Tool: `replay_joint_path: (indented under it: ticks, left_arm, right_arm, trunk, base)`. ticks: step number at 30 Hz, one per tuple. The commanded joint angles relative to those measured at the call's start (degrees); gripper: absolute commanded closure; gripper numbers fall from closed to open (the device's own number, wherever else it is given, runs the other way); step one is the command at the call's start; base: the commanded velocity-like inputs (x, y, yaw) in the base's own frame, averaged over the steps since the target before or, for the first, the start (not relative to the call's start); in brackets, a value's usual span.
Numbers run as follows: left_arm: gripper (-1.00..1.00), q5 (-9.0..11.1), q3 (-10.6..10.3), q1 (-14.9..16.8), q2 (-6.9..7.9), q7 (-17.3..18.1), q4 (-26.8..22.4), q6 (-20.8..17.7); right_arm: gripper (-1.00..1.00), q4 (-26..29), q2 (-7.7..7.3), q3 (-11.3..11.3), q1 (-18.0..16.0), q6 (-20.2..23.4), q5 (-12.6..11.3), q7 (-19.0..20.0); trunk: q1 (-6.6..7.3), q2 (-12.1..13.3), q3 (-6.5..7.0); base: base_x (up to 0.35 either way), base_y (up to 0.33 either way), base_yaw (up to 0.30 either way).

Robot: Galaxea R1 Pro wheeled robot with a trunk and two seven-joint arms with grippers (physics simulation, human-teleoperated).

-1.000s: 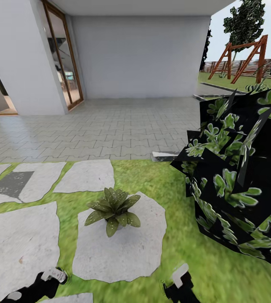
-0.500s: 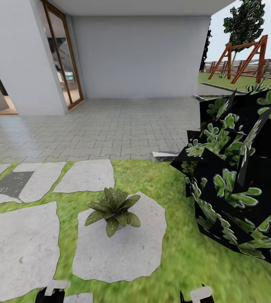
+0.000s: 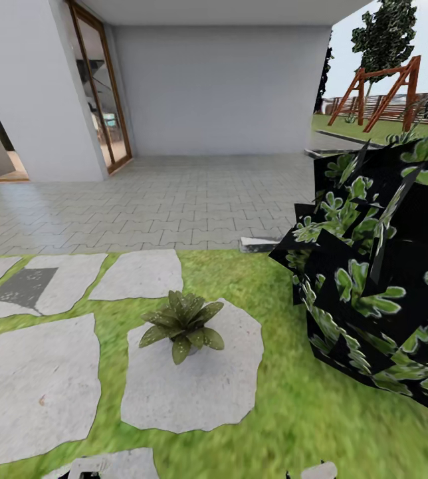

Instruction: Pick up the pesticide atomizer in the garden and spray insectifuge to fully cover both potted plants in the garden.

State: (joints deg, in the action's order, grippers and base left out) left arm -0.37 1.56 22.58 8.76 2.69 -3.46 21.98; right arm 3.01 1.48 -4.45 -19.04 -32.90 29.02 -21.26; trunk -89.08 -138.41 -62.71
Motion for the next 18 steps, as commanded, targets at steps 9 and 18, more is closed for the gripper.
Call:
replay_joint_path:
  ticks: [9, 18]
  left_arm:
    - [1.00, 0.0, 0.2, 0.0, 0.25, 0.3, 0.0, 0.1]
    - [1.00, 0.1, 0.2, -0.2, 0.13, -0.5, 0.4, 0.1]
  right_arm:
    - [-1.00, -0.2, 0.02, -0.6, 0.0, -0.1, -3.6, -0.2]
    - [-1.00, 0.0, -0.25, -0.7, 0.0, -0.1, -11.2, 0.0]
  trunk:
    - [0.04, 0.0, -0.04]
    - [0.04, 0.0, -0.04]
  base:
    - [-0.290, 0.211, -0.251]
    - [-0.278, 0.234, -0.299]
